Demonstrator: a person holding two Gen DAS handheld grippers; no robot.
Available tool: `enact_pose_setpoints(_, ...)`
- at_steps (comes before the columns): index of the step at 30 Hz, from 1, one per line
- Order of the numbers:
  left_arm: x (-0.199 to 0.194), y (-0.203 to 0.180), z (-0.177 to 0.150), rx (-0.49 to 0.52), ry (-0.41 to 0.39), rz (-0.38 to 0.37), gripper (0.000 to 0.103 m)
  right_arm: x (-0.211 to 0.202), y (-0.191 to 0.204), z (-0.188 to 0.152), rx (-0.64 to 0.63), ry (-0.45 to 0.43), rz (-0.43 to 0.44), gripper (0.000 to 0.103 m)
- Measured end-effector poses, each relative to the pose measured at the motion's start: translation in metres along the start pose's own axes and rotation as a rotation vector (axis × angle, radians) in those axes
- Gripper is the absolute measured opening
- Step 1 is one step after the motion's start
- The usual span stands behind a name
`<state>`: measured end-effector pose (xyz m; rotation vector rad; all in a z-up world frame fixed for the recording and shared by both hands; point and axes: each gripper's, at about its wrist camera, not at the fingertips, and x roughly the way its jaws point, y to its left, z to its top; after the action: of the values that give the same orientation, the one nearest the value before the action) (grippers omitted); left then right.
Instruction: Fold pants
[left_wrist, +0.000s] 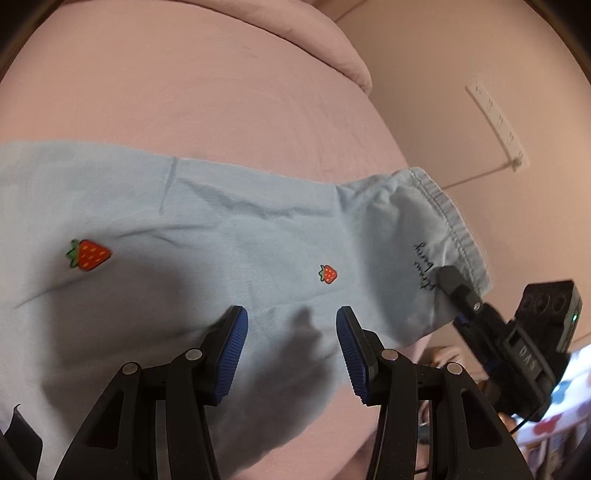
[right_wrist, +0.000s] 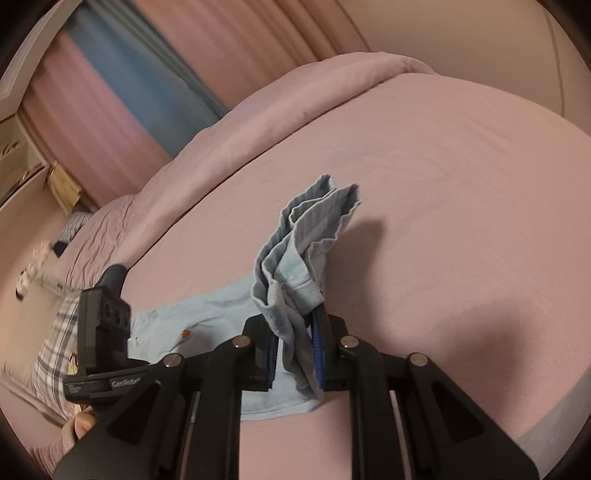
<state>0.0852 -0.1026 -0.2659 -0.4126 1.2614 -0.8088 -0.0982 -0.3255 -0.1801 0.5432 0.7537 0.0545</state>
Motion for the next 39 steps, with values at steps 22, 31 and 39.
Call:
enact_pose_setpoints(22,-0.015,0.015,0.018,-0.23,-0.062,-0.308,0.064,0.056,0.079,-0.036,-0.488,0.102,-0.103,0.016)
enact_pose_setpoints(31,-0.008,0.012,0.033,-0.195,-0.08,-0.172,0.046,0.062,0.095,-0.064,-0.769,0.056,-0.207,0.017)
enact_pose_setpoints(39,-0.032,0.031,0.017,-0.181,-0.123,-0.097,0.009,0.066,0.095,-0.068,-0.85,0.055,-0.208,0.017)
